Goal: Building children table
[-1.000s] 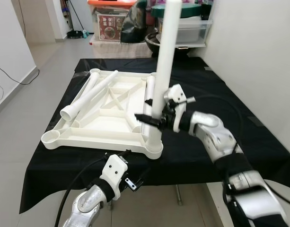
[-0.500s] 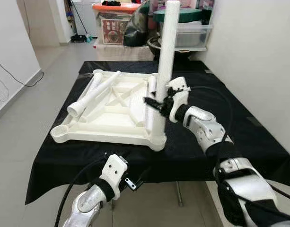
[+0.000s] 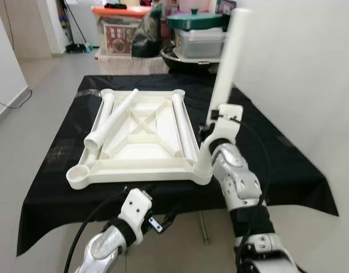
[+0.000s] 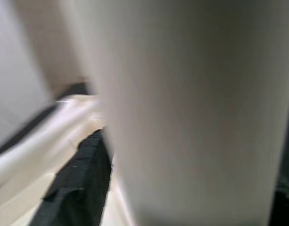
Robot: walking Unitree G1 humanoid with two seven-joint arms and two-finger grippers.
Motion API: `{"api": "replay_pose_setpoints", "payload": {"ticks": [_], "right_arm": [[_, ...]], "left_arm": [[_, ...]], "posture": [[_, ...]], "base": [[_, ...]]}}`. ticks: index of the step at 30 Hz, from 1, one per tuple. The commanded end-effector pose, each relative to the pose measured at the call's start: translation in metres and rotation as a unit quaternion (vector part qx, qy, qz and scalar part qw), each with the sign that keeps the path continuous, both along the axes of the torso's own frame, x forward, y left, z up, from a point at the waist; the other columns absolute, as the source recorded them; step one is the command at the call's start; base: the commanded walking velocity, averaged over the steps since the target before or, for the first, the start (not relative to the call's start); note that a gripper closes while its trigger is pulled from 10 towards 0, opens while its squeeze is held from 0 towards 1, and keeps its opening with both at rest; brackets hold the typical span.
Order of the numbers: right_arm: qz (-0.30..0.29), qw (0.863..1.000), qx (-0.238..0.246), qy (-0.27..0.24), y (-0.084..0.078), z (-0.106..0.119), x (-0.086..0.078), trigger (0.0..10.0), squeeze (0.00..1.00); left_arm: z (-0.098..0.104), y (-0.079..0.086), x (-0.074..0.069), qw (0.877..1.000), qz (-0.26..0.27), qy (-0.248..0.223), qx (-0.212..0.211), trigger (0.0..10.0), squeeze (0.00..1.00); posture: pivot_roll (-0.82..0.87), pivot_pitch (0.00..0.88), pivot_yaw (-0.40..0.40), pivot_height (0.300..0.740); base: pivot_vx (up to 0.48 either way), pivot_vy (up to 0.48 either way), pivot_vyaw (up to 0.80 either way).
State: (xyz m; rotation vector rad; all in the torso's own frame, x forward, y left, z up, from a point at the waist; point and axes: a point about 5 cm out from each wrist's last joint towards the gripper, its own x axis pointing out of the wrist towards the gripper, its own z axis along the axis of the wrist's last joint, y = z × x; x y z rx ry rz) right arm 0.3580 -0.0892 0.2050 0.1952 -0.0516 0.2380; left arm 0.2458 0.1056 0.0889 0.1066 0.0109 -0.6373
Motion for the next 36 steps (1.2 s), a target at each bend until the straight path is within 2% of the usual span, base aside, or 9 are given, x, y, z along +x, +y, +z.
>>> {"api": "replay_pose_setpoints", "payload": {"ticks": [1,2,3,17,18,22,32,34,36], "right_arm": [[0.082,0.996,0.011,-0.04,0.021,0.022,-0.004,10.0,0.73],[0.091,0.995,0.014,-0.044,0.023,0.026,-0.006,10.0,0.73],[0.199,0.976,0.0,-0.084,0.029,0.04,-0.017,10.0,0.0],[0.386,0.907,-0.158,-0.067,0.05,0.02,-0.02,10.0,0.0],[0.365,0.916,-0.161,-0.051,0.049,0.014,-0.013,4.7,0.0],[0.282,0.947,-0.154,-0.007,0.035,0.006,0.004,0.0,0.0],[-0.165,0.981,-0.042,0.095,-0.06,-0.023,0.026,0.0,0.0],[-0.14,0.985,-0.034,0.094,-0.042,-0.027,0.015,8.9,0.0],[-0.1,0.991,-0.046,0.078,-0.023,-0.024,0.007,10.0,0.0]], "left_arm": [[-0.001,0.001,0.001,1.0,-0.002,0.004,0.006,10.0,0.0],[-0.001,0.001,0.001,1.0,-0.001,0.004,0.005,10.0,0.0],[-0.002,0.0,0.001,1.0,-0.001,0.004,0.004,10.0,0.0],[0.0,0.002,0.003,1.0,0.015,-0.002,0.003,10.0,0.0],[-0.001,0.003,0.002,1.0,0.016,-0.002,0.004,10.0,0.0],[-0.001,0.004,0.001,1.0,0.019,-0.001,0.005,10.0,0.0],[-0.003,0.001,0.0,1.0,0.014,0.003,0.005,10.0,0.0],[-0.003,0.001,0.0,1.0,0.012,0.003,0.005,10.0,0.0],[-0.003,0.002,0.0,1.0,0.009,0.004,0.007,10.0,0.0]], "posture": [[0.03,0.0,-0.05,0.74],[0.03,0.0,-0.05,0.74],[0.03,0.0,-0.058,0.74],[0.08,0.0,-0.101,0.74],[0.08,0.0,-0.103,0.74],[0.08,0.0,-0.102,0.74],[0.06,0.0,-0.08,0.74],[0.05,0.0,-0.072,0.74],[0.05,0.0,-0.07,0.74]], "base": [[0.0,0.0,0.0],[0.0,0.0,0.0],[0.0,0.0,0.0],[0.0,0.0,0.0],[0.0,0.0,0.0],[0.0,0.0,0.0],[0.0,0.0,0.0],[0.0,0.0,0.0],[0.0,0.0,0.0]]}}
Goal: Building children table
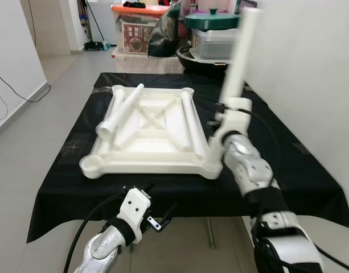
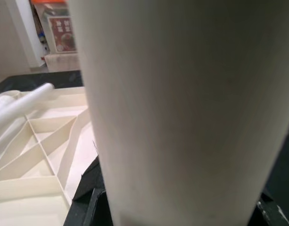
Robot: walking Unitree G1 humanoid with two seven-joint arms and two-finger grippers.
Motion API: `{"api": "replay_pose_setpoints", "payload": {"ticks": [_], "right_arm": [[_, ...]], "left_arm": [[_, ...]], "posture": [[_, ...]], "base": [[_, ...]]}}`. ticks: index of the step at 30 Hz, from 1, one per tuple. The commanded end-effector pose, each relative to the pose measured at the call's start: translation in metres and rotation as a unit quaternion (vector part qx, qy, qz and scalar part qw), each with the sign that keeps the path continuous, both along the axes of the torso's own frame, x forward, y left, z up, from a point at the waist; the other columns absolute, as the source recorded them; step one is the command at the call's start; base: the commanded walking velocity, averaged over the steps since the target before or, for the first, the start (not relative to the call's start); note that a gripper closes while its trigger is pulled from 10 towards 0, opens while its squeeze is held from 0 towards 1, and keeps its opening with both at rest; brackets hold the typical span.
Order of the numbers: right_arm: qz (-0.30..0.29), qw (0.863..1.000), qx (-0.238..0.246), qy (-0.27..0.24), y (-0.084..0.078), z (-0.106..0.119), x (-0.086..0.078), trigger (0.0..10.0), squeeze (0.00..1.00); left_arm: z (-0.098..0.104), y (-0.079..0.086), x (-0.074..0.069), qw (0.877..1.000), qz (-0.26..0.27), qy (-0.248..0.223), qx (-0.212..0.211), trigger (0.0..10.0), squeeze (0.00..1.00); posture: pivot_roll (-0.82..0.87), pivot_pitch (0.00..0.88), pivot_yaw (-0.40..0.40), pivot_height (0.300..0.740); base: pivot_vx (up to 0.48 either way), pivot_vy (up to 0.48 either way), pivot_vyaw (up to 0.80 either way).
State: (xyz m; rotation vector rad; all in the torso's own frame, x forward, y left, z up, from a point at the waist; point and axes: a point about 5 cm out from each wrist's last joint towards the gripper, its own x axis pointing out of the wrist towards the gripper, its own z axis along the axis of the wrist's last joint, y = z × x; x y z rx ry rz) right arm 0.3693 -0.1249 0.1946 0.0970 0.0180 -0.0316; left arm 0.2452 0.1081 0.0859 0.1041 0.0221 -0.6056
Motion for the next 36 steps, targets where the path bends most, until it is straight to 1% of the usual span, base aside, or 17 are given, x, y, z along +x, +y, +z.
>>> {"api": "replay_pose_setpoints", "payload": {"ticks": [1,3,4,9,10,11,14,15,16,19,22,27,29,30,31,34,36], "right_arm": [[0.06,0.998,0.021,0.028,0.023,-0.011,-0.008,10.0,0.0],[0.08,0.996,0.03,0.016,0.03,-0.007,-0.012,10.0,0.0],[0.096,0.995,0.037,-0.002,0.033,-0.002,-0.014,10.0,1.0],[0.142,0.989,0.036,-0.03,0.037,0.012,-0.012,10.0,1.0],[0.17,0.984,0.03,-0.036,0.039,0.018,-0.011,10.0,0.77],[0.226,0.972,0.032,-0.05,0.042,0.026,-0.013,10.0,0.0],[0.319,0.944,0.03,-0.076,0.047,0.038,-0.02,10.0,0.0],[0.392,0.915,0.02,-0.09,0.05,0.043,-0.03,10.0,0.0],[0.392,0.915,0.02,-0.09,0.05,0.043,-0.03,10.0,0.0],[0.537,0.837,-0.031,-0.097,0.053,0.037,-0.054,10.0,0.0],[0.578,0.809,-0.075,-0.071,0.05,0.017,-0.054,10.0,0.0],[0.562,0.822,-0.079,-0.036,0.05,0.0,-0.041,8.8,0.0],[0.477,0.875,-0.083,-0.02,0.044,-0.008,-0.02,0.0,0.0],[0.428,0.9,-0.08,-0.015,0.038,-0.009,-0.011,0.0,0.0],[0.428,0.9,-0.08,-0.015,0.038,-0.009,-0.011,0.0,0.0],[0.249,0.966,-0.057,0.022,0.005,-0.013,0.011,0.0,0.0],[0.187,0.981,-0.046,0.031,-0.009,-0.015,0.016,0.0,0.0]], "left_arm": [[0.0,-0.001,0.0,1.0,-0.008,0.0,0.007,10.0,0.0],[0.0,0.0,0.0,1.0,-0.007,0.0,0.007,10.0,0.0],[-0.001,0.0,0.0,1.0,-0.008,0.0,0.007,10.0,0.0],[-0.001,-0.001,0.0,1.0,-0.009,0.0,0.007,10.0,0.0],[-0.001,-0.001,0.001,1.0,-0.009,0.0,0.007,10.0,0.0],[-0.001,-0.001,0.001,1.0,-0.009,0.0,0.006,10.0,0.0],[-0.001,-0.002,0.001,1.0,-0.009,0.0,0.006,10.0,0.0],[-0.001,-0.003,0.001,1.0,-0.009,-0.001,0.005,10.0,0.0],[-0.001,-0.003,0.001,1.0,-0.009,-0.001,0.005,10.0,0.0],[-0.002,-0.003,0.002,1.0,-0.008,-0.001,0.005,10.0,0.0],[-0.001,-0.003,0.003,1.0,-0.006,-0.002,0.005,10.0,0.0],[0.0,-0.001,0.003,1.0,0.0,-0.004,0.004,10.0,0.0],[0.0,0.0,0.002,1.0,0.002,-0.004,0.005,10.0,0.0],[0.0,0.0,0.002,1.0,0.003,-0.004,0.005,10.0,0.0],[0.0,0.0,0.002,1.0,0.003,-0.004,0.005,10.0,0.0],[-0.001,0.001,0.001,1.0,0.003,-0.004,0.006,10.0,0.0],[-0.001,0.001,0.001,1.0,0.002,-0.003,0.006,10.0,0.0]], "posture": [[0.05,0.0,-0.067,0.74],[0.04,0.0,-0.066,0.74],[0.04,0.0,-0.065,0.74],[0.04,0.0,-0.065,0.74],[0.04,0.0,-0.069,0.74],[0.04,0.0,-0.069,0.74],[0.04,0.0,-0.07,0.74],[0.04,0.0,-0.07,0.74],[0.04,0.0,-0.07,0.74],[0.04,0.0,-0.077,0.74],[0.06,0.0,-0.091,0.74],[0.07,0.0,-0.095,0.74],[0.07,0.0,-0.097,0.74],[0.07,0.0,-0.097,0.74],[0.07,0.0,-0.097,0.74],[0.07,0.0,-0.091,0.74],[0.06,0.0,-0.091,0.74]], "base": [[0.0,0.0,0.0],[0.0,0.0,0.0],[0.0,0.0,0.0],[0.0,0.0,0.0],[0.0,0.0,0.0],[0.0,0.0,0.0],[0.0,0.0,0.0],[0.0,0.0,0.0],[0.0,0.0,0.0],[0.0,0.0,0.0],[0.0,0.0,0.0],[0.0,0.0,0.0],[0.0,0.0,0.0],[0.0,0.0,0.0],[0.0,0.0,0.0],[0.0,0.0,0.0],[0.0,0.0,0.0]]}}
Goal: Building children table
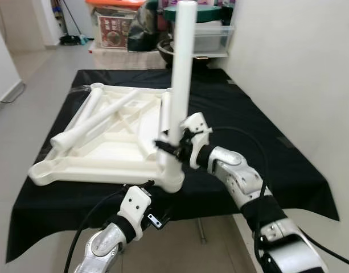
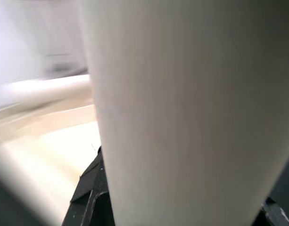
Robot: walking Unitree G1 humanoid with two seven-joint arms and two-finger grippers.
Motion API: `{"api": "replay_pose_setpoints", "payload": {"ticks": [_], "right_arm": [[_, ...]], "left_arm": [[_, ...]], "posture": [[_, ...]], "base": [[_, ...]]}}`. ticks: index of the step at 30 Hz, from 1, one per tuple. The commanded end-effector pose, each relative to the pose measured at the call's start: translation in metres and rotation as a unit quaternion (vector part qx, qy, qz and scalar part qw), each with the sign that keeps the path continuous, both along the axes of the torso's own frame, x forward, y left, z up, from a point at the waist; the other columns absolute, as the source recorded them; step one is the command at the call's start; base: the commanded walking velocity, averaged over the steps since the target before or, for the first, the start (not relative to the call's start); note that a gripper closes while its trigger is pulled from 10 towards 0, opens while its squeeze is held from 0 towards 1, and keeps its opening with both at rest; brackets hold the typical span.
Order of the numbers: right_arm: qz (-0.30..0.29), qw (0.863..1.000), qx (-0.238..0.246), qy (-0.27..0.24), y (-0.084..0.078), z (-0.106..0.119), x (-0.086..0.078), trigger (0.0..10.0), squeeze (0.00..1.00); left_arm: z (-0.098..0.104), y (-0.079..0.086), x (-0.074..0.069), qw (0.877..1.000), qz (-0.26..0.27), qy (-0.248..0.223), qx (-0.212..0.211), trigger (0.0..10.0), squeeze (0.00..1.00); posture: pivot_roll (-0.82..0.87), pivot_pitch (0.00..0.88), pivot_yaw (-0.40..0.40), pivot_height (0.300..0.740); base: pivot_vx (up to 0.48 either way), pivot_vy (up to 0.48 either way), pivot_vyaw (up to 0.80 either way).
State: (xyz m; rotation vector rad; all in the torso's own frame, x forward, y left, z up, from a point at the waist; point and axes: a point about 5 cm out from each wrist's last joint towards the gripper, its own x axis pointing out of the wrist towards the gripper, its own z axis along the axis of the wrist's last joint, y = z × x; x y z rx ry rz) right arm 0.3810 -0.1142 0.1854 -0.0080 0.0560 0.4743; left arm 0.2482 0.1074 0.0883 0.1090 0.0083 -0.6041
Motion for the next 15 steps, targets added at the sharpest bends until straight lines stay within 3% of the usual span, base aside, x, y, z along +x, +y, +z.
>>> {"api": "replay_pose_setpoints", "payload": {"ticks": [1,2,3,5,8,9,10,12,13,15], "right_arm": [[-0.105,0.994,0.003,0.024,-0.028,-0.007,0.006,0.0,0.0],[-0.171,0.984,0.025,0.035,-0.042,-0.01,0.006,0.0,0.0],[-0.171,0.984,0.025,0.035,-0.042,-0.01,0.006,0.0,0.0],[-0.262,0.962,0.055,0.059,-0.055,-0.021,-0.001,0.0,0.0],[-0.269,0.959,0.061,0.06,-0.051,-0.025,-0.005,0.0,0.0],[-0.191,0.978,0.077,0.037,-0.016,-0.027,-0.019,10.0,0.0],[-0.162,0.982,0.089,0.031,-0.002,-0.027,-0.024,10.0,0.0],[-0.144,0.984,0.097,0.024,0.006,-0.025,-0.027,10.0,0.0],[-0.115,0.987,0.113,-0.006,0.013,-0.014,-0.031,10.0,1.0],[-0.102,0.988,0.115,-0.017,0.015,-0.009,-0.032,10.0,1.0]], "left_arm": [[-0.003,0.002,-0.002,1.0,0.002,0.004,0.006,10.0,0.0],[-0.003,0.001,-0.002,1.0,0.001,0.005,0.005,10.0,0.0],[-0.003,0.001,-0.002,1.0,0.001,0.005,0.005,10.0,0.0],[-0.004,0.001,-0.002,1.0,0.0,0.005,0.005,10.0,0.0],[-0.004,0.001,-0.002,1.0,-0.001,0.006,0.005,10.0,0.0],[-0.005,0.0,-0.003,1.0,-0.004,0.008,0.005,10.0,0.0],[-0.005,-0.001,-0.004,1.0,-0.005,0.009,0.005,10.0,0.0],[-0.005,-0.001,-0.004,1.0,-0.007,0.01,0.005,10.0,0.0],[-0.005,-0.001,-0.004,1.0,-0.008,0.01,0.006,10.0,0.0],[-0.005,-0.001,-0.003,1.0,-0.009,0.01,0.006,10.0,0.0]], "posture": [[0.06,0.0,-0.091,0.74],[0.06,0.0,-0.088,0.74],[0.06,0.0,-0.088,0.74],[0.06,0.0,-0.084,0.74],[0.05,0.0,-0.079,0.74],[0.05,0.0,-0.072,0.74],[0.05,0.0,-0.072,0.74],[0.05,0.0,-0.072,0.74],[0.04,0.0,-0.064,0.74],[0.04,0.0,-0.064,0.74]], "base": [[0.0,0.0,0.0],[0.0,0.0,0.0],[0.0,0.0,0.0],[0.0,0.0,0.0],[0.0,0.0,0.0],[0.0,0.0,0.0],[0.0,0.0,0.0],[0.0,0.0,0.0],[0.0,0.0,0.0],[0.0,0.0,0.0]]}}
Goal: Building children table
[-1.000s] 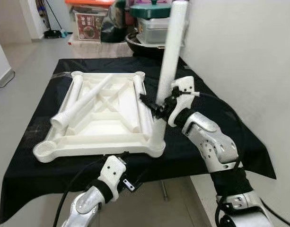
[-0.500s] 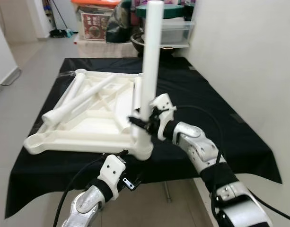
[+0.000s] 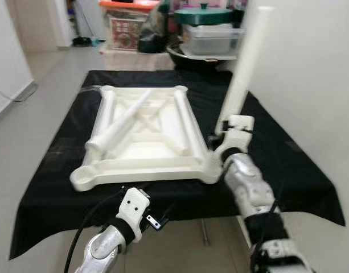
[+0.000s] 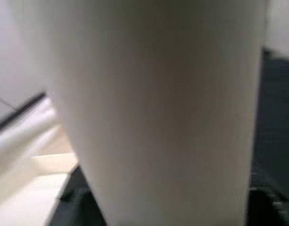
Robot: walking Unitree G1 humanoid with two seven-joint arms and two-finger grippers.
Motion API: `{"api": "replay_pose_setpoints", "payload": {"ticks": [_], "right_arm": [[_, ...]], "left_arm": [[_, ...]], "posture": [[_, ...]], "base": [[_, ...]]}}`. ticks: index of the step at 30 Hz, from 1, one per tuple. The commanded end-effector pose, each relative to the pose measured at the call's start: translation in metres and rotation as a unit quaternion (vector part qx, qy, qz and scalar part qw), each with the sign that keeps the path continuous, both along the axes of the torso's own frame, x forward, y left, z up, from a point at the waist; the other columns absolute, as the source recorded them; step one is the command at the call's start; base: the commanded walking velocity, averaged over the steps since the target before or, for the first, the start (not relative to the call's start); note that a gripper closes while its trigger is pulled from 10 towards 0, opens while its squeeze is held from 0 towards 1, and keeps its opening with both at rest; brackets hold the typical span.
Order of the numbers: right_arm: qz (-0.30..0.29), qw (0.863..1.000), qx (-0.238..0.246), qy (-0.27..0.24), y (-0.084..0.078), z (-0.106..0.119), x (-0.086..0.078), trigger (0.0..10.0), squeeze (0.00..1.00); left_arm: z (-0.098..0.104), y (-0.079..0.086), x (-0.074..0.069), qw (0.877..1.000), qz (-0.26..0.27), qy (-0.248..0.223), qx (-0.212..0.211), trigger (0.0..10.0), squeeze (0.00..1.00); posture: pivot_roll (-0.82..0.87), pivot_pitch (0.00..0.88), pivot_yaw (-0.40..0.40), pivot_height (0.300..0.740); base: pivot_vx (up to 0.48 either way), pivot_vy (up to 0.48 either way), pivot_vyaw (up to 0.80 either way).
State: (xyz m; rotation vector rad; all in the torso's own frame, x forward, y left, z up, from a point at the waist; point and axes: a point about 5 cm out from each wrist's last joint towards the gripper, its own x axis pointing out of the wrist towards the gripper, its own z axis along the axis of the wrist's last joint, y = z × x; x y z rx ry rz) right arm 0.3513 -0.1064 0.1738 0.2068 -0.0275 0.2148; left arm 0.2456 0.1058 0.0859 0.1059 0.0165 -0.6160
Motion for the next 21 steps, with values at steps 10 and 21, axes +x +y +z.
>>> {"api": "replay_pose_setpoints", "payload": {"ticks": [10,21], "right_arm": [[0.392,0.912,-0.076,-0.099,0.027,0.035,-0.035,10.0,0.0],[0.369,0.924,-0.099,-0.032,0.027,0.001,-0.02,0.0,0.0]], "left_arm": [[-0.002,-0.002,0.002,1.0,-0.002,0.002,0.002,10.0,0.0],[-0.002,0.001,0.001,1.0,0.007,0.0,0.003,10.0,0.0]], "posture": [[0.05,0.0,-0.084,0.74],[0.07,0.0,-0.096,0.74]], "base": [[0.0,0.0,0.0],[0.0,0.0,0.0]]}}
